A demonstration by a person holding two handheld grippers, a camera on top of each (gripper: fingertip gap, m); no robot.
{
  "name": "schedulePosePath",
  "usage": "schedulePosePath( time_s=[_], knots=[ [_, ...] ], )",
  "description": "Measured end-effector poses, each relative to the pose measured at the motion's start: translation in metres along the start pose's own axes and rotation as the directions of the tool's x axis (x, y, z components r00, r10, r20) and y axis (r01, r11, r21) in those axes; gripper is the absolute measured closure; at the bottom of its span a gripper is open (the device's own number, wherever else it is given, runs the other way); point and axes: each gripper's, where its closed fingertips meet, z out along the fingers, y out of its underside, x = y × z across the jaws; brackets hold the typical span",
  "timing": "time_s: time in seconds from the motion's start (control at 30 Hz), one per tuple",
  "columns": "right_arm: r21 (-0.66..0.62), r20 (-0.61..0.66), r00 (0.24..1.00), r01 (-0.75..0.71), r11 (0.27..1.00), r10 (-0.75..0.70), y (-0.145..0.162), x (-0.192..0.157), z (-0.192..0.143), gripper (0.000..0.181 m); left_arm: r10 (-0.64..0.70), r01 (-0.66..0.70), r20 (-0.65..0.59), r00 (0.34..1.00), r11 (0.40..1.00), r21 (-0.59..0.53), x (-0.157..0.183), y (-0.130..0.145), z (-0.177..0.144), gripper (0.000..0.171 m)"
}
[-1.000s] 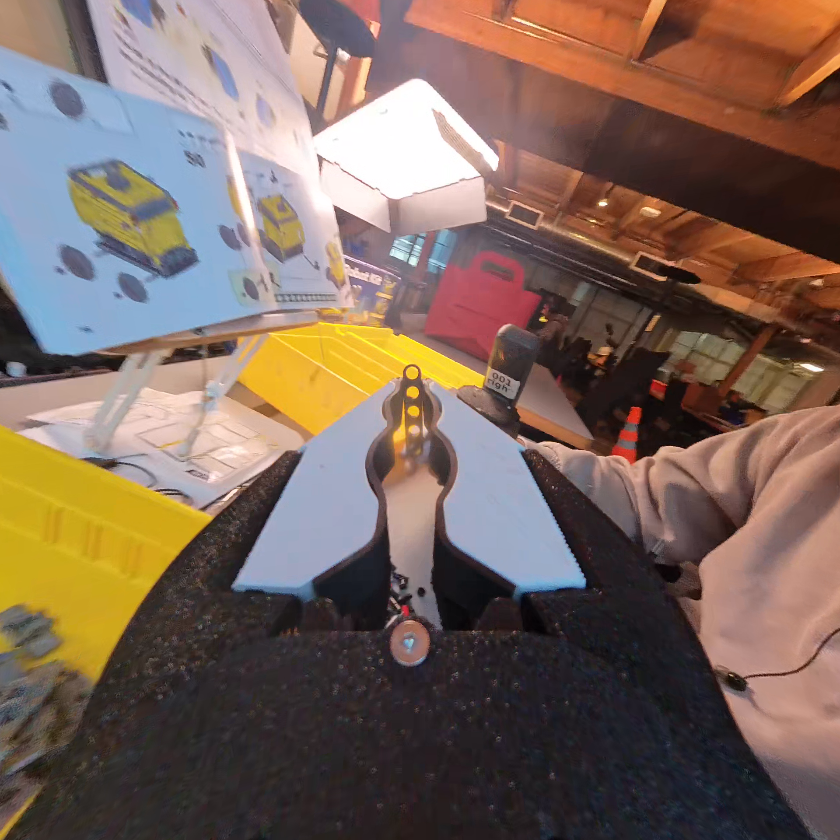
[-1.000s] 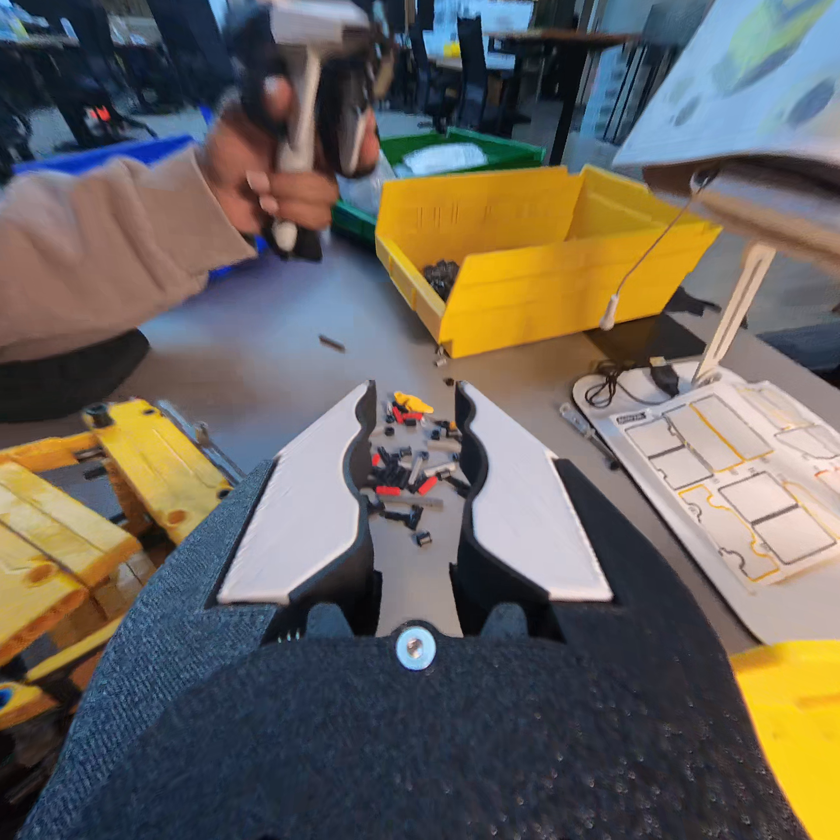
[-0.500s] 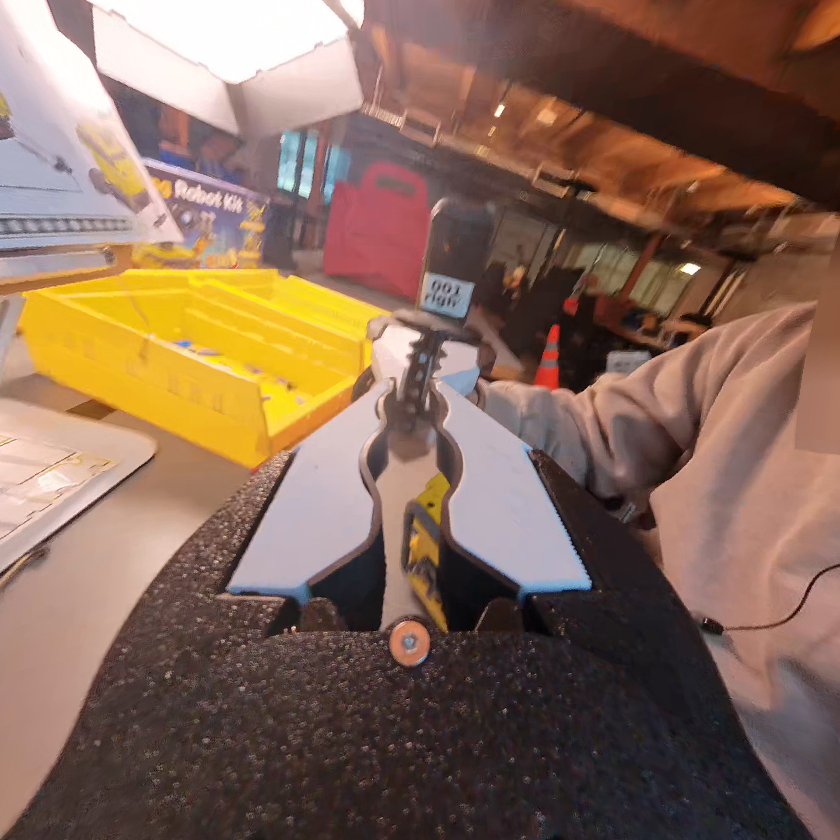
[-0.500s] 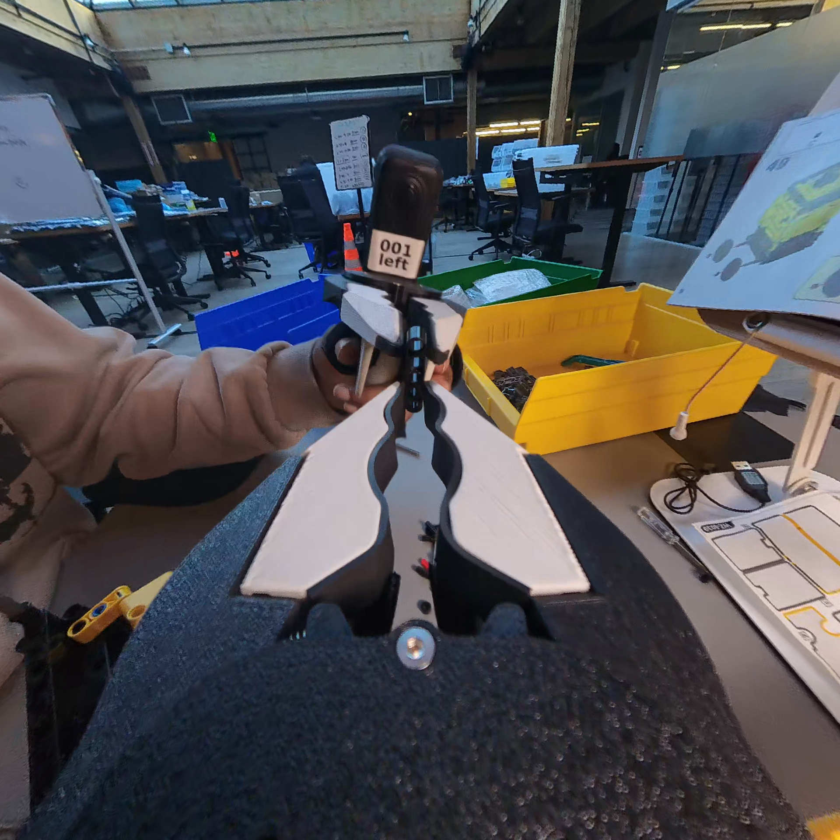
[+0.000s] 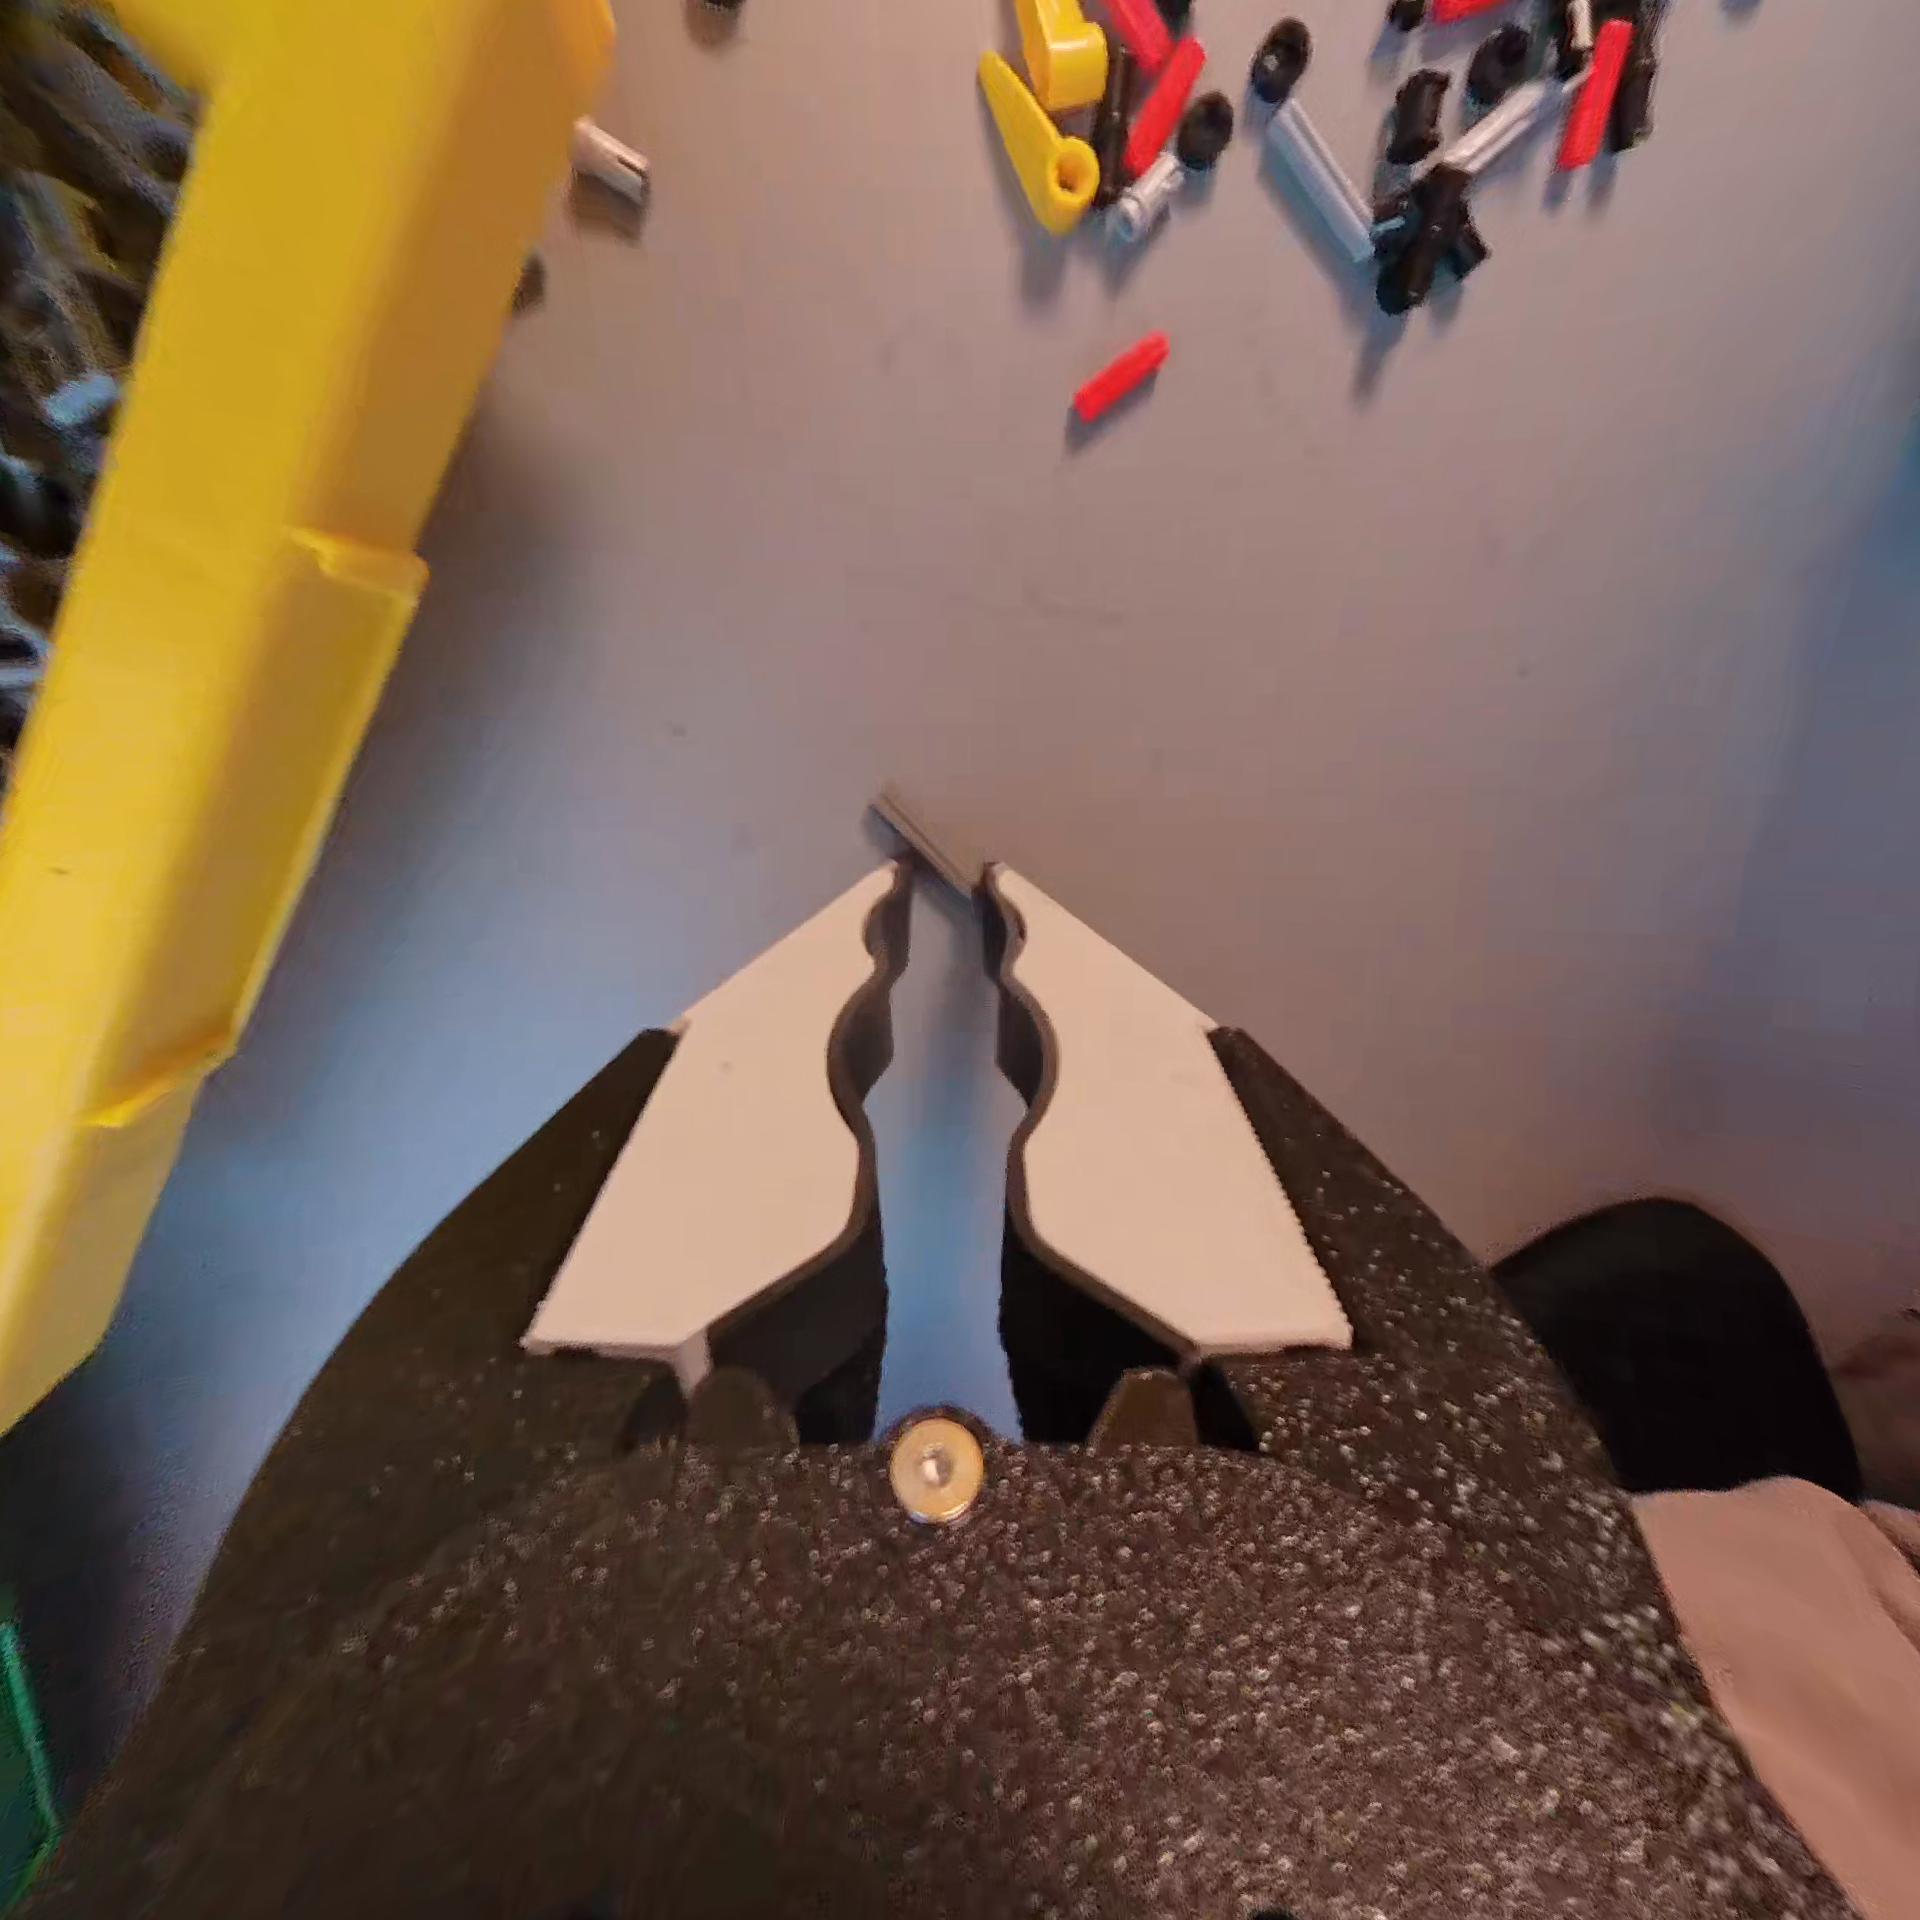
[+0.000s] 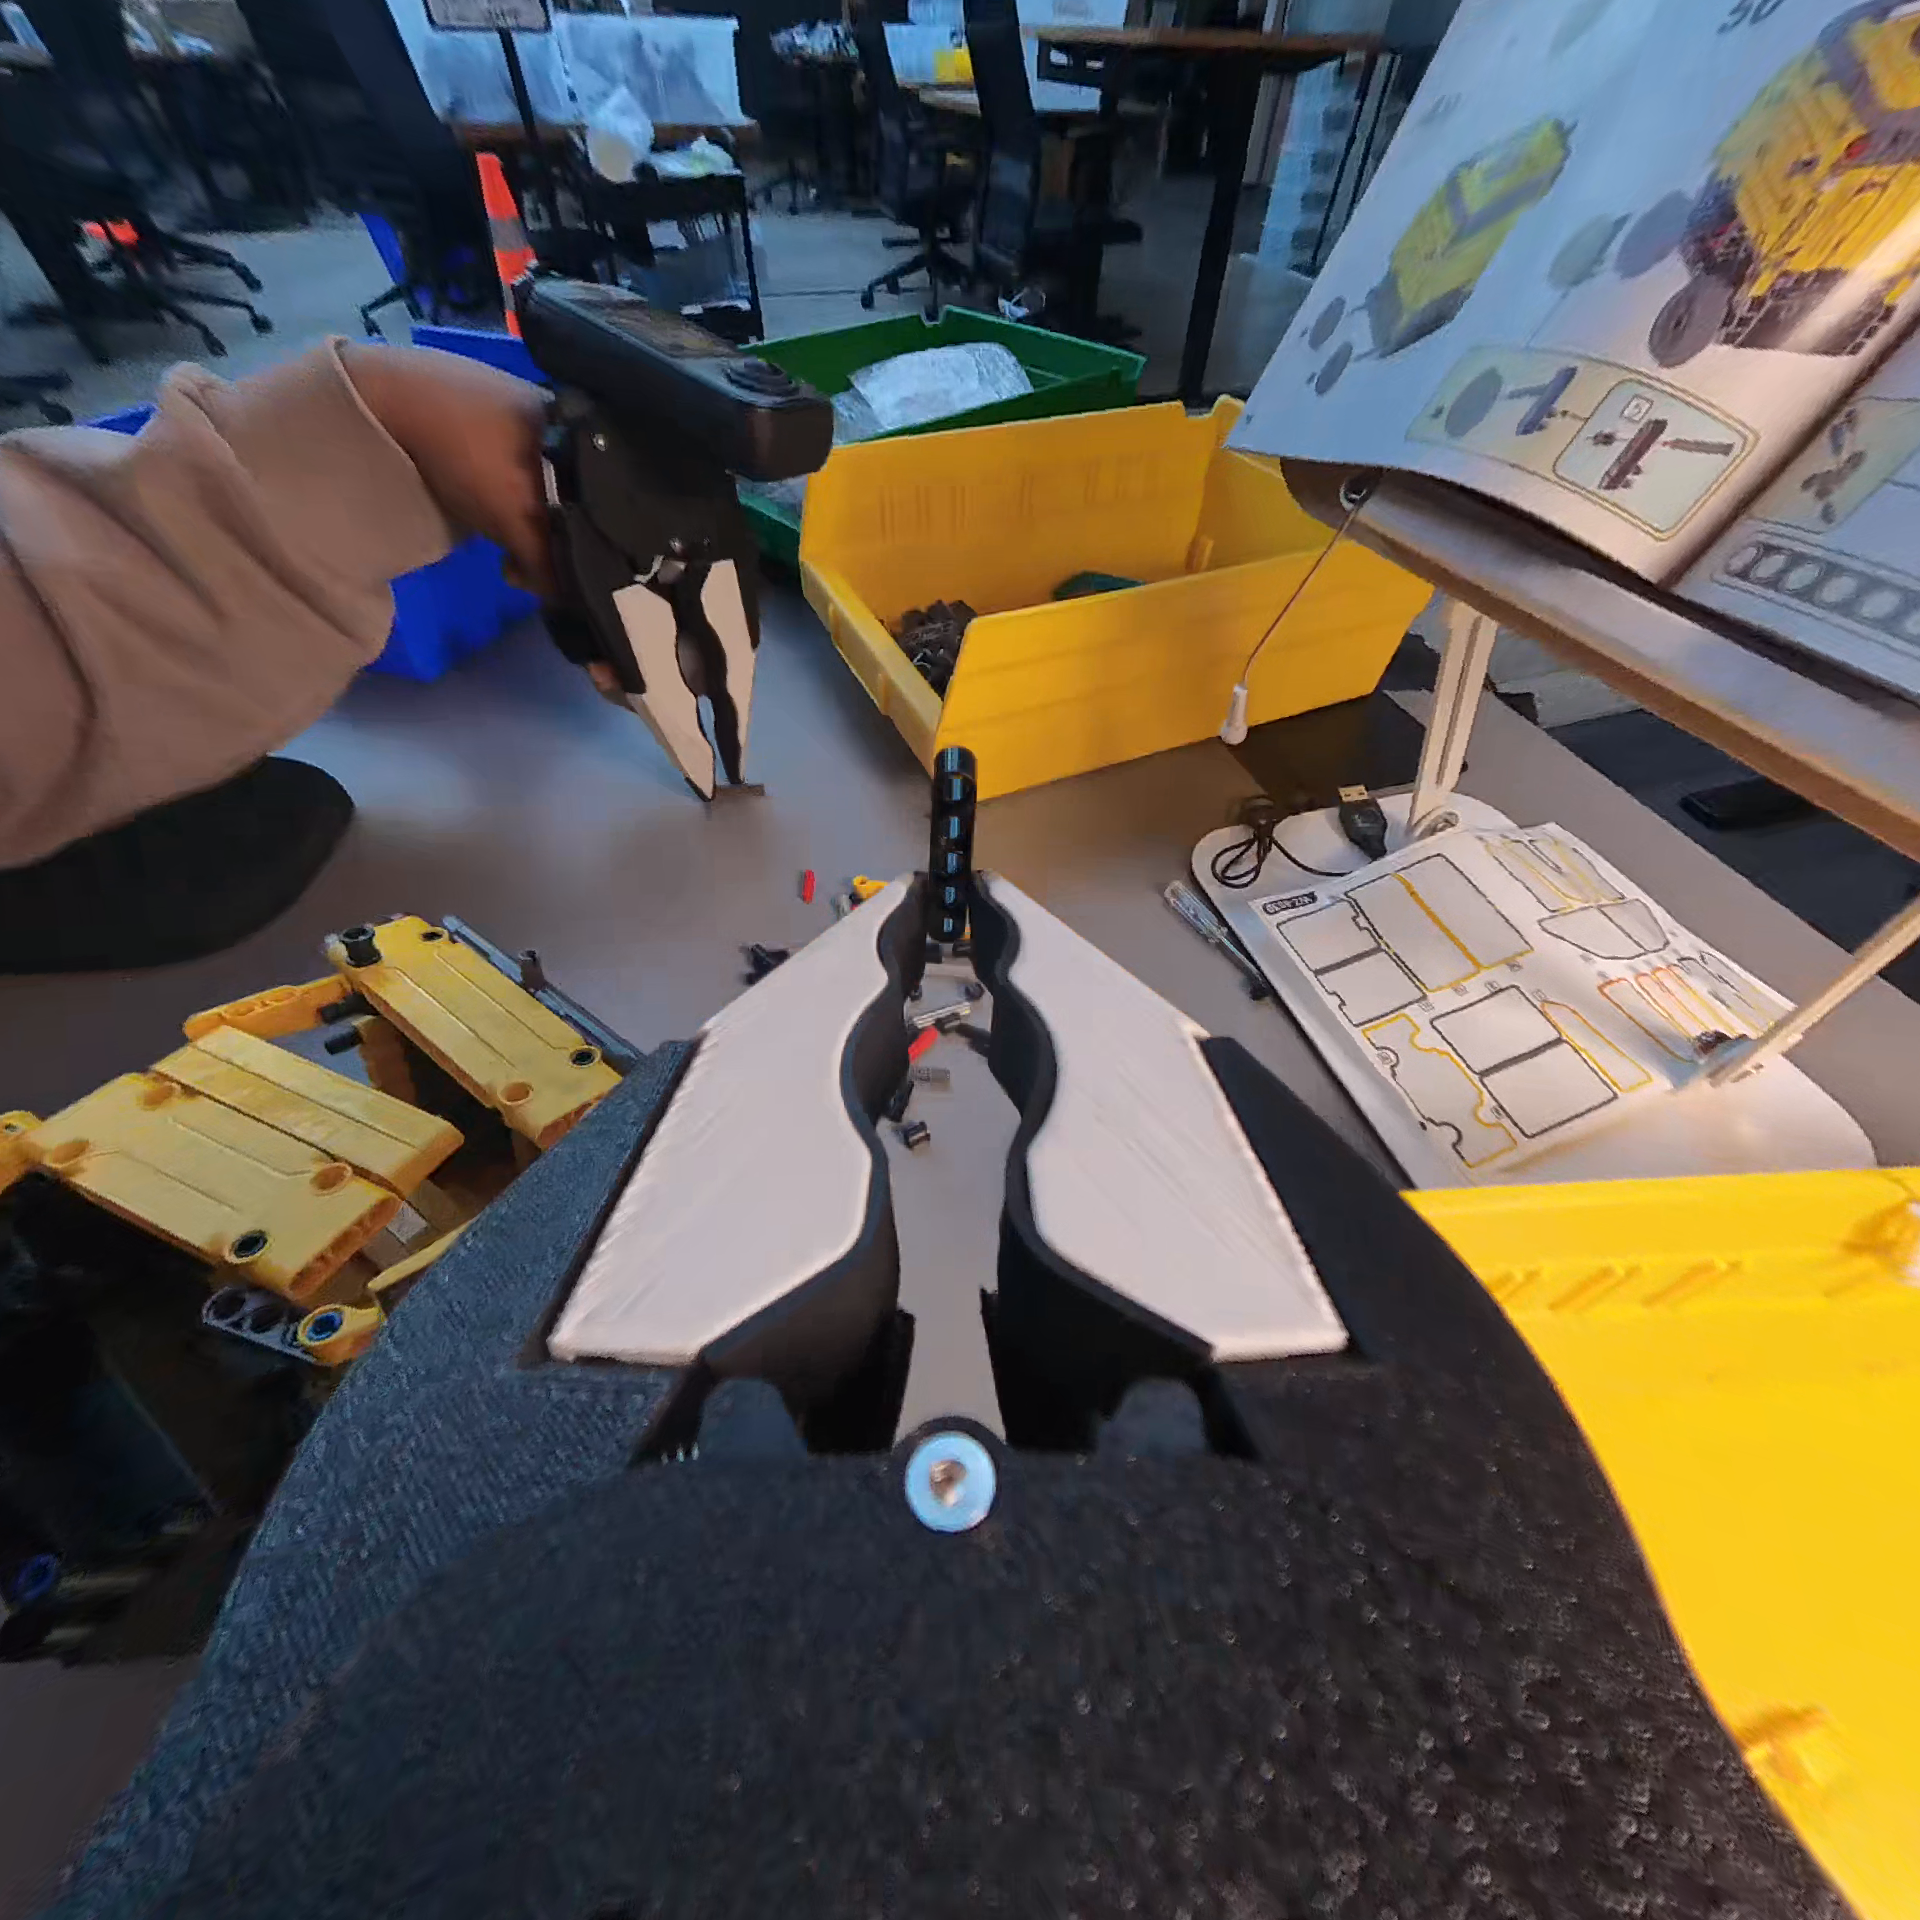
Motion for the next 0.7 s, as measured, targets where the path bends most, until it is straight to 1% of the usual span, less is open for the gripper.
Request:
schedulePosePath(
  time_s=[0.03,0.07,0.1,0.27,0.3,0.33,0.4,0.47,0.53,0.6,0.7],
  knots=[
    [-0.005,0.013,1.0,-0.006,1.0,0.006,0.002,-0.002,0.002,0.176,0.012,-0.012,0.011,1.0,1.0,0.005,-0.001,-0.002,0.0,0.162],
    [-0.005,0.019,1.0,-0.01,1.0,0.01,0.003,-0.003,0.003,0.176,0.009,-0.009,0.015,1.0,1.0,0.0,-0.001,-0.002,0.001,0.162],
    [-0.01,0.022,1.0,-0.01,1.0,0.01,0.004,-0.004,0.005,0.175,0.007,-0.007,0.029,1.0,1.0,-0.008,-0.003,-0.002,0.001,0.167],
    [-0.032,0.035,0.999,-0.004,0.999,0.005,0.01,-0.009,0.01,0.175,0.049,-0.048,0.046,0.998,0.999,-0.022,-0.003,-0.002,0.001,0.168],
    [-0.033,0.041,0.999,-0.002,0.999,0.004,0.01,-0.011,0.011,0.175,0.067,-0.066,0.042,0.997,0.998,-0.018,-0.001,-0.002,0.001,0.168],
    [-0.038,0.049,0.999,0.001,0.999,0.001,0.011,-0.013,0.011,0.176,0.089,-0.089,0.013,0.996,0.996,0.008,0.005,-0.006,0.001,0.168],
    [-0.044,0.061,0.998,0.011,0.999,-0.009,0.013,-0.016,0.012,0.176,0.155,-0.148,-0.049,0.987,0.981,0.123,0.023,-0.025,-0.004,0.168],
    [-0.05,0.072,0.997,0.019,0.999,-0.015,0.014,-0.018,0.012,0.175,0.239,-0.209,-0.084,0.967,0.941,0.265,0.043,-0.05,-0.018,0.168],
    [-0.051,0.079,0.997,0.022,0.998,-0.018,0.014,-0.02,0.013,0.175,0.307,-0.247,-0.088,0.947,0.878,0.409,0.061,-0.077,-0.036,0.168],
    [-0.062,0.089,0.996,0.026,0.998,-0.021,0.016,-0.023,0.014,0.176,0.358,-0.261,-0.09,0.929,0.81,0.526,0.075,-0.097,-0.052,0.168],
    [-0.122,0.112,0.993,0.051,0.991,-0.037,0.027,-0.028,0.016,0.175,0.393,-0.234,-0.111,0.913,0.725,0.647,0.09,-0.119,-0.067,0.168]
  ],
)
